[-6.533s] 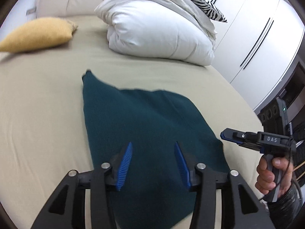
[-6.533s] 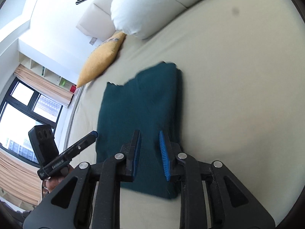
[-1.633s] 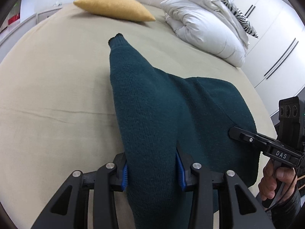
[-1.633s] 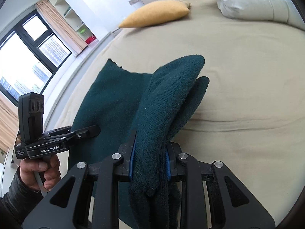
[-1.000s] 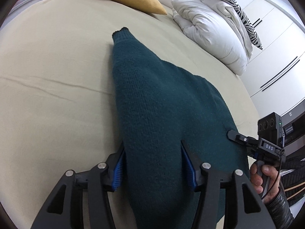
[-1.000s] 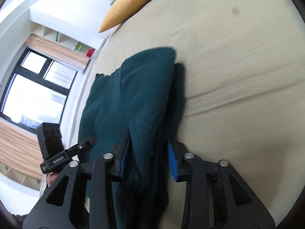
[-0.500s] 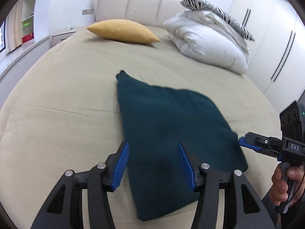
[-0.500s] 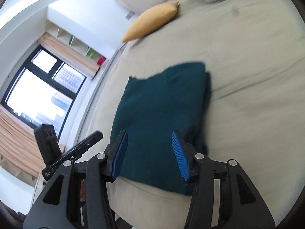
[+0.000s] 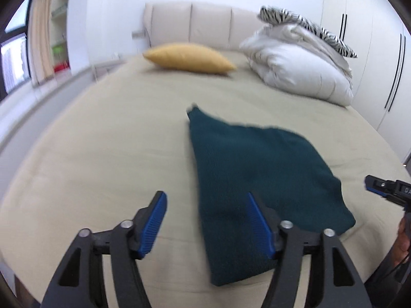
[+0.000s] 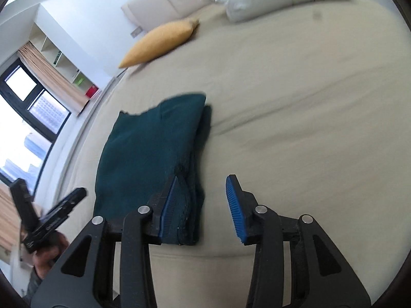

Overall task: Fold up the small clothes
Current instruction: 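Open both grippers and lift them away from the sweater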

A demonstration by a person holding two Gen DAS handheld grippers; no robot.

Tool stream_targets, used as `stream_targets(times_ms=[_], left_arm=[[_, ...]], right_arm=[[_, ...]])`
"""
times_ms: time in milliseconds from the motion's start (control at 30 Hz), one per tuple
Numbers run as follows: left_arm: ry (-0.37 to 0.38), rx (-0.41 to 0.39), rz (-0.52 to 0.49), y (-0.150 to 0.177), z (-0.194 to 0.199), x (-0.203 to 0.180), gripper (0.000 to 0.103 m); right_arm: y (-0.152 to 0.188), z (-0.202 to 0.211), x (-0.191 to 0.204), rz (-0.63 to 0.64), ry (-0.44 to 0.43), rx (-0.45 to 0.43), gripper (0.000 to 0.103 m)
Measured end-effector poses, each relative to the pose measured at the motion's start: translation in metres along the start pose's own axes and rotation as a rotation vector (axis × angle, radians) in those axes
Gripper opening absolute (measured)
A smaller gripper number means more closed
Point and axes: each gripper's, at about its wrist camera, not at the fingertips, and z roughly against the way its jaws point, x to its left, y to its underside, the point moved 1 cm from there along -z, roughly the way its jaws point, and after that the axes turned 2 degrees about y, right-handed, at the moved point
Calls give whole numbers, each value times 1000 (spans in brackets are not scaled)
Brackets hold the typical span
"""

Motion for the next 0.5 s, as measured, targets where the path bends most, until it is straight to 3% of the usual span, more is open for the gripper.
stream_targets(times_ms=[33,100,133,200,300,400,500], left_arm=[[-32,-59,-12,-4,15,-2,82],[-83,-165,-34,-9,41,-5,103],[-101,-224,-49,-12,56,-8,103],[-114,-292,-81,-18,77,-15,103],[-157,-341,-93,-34,103,-23,103],[-139,-378,-98,-50,129,-31,103],[-85,-338,-69,-64,136,-31,103]], right_arm=[[-3,13,9,35,39,-47,40],[-8,38,26,106,94,-125,45],[-11,51,34,144,117,-163,50],[-14,75,58,221,169,-267,74],[-17,116,90,293,185,-441,99],[-19,153,112,319,223,-593,103],[-28,178,127,338,226,-626,103]])
